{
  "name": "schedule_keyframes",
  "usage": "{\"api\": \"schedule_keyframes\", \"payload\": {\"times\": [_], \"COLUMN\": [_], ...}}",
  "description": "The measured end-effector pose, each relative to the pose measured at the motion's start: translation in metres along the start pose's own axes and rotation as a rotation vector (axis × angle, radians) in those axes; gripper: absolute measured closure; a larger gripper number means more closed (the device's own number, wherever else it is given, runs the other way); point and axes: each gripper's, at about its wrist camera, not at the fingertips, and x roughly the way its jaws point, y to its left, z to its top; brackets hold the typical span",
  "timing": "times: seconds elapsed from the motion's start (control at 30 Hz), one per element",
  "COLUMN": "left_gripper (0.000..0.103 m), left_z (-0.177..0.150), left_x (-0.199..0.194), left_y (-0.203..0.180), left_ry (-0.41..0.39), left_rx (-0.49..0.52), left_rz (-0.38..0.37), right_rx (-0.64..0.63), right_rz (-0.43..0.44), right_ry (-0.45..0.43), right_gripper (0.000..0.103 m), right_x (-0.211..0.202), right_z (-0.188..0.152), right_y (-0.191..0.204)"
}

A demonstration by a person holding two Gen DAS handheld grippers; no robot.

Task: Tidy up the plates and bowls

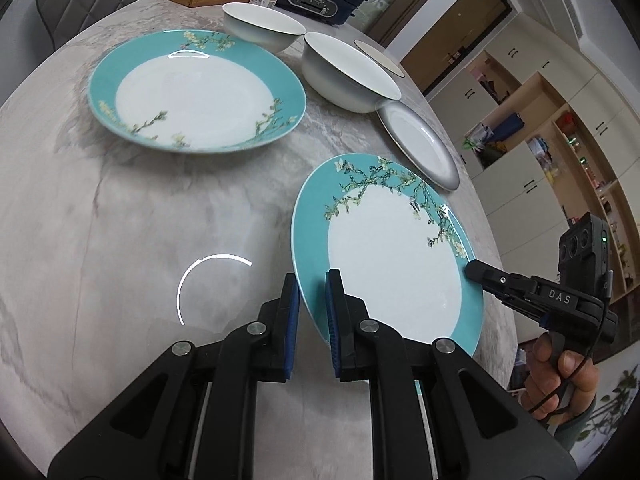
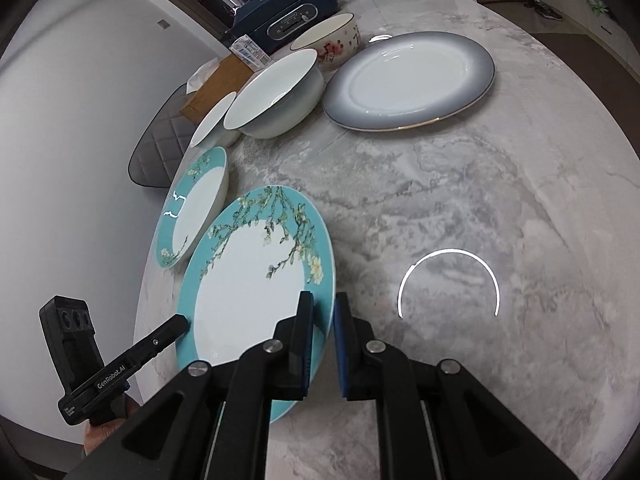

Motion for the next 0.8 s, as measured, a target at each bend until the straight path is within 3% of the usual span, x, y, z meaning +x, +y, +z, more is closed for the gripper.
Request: {"api": "schedule_keyframes", "payload": {"times": [0.23,0.8], "left_gripper": [0.091,0.091], "left_z": [-0.039,-0.044], "left_x": [-0.002,0.007], "left_y": [0.007,0.008], "left_ry": [0.034,0.021], "left_rx": [0.012,0.035], "left_rz": [0.003,0.034], "right_rx": [0.008,0.03], "right_rz": [-0.013,-0.035], "right_ry": [-0.001,0.011], "right_gripper": [0.091,0.087], "right_x": [-0.008,0.006], "right_z": [-0.037,-0.058], "right_y": [-0.003,-0.015]}}
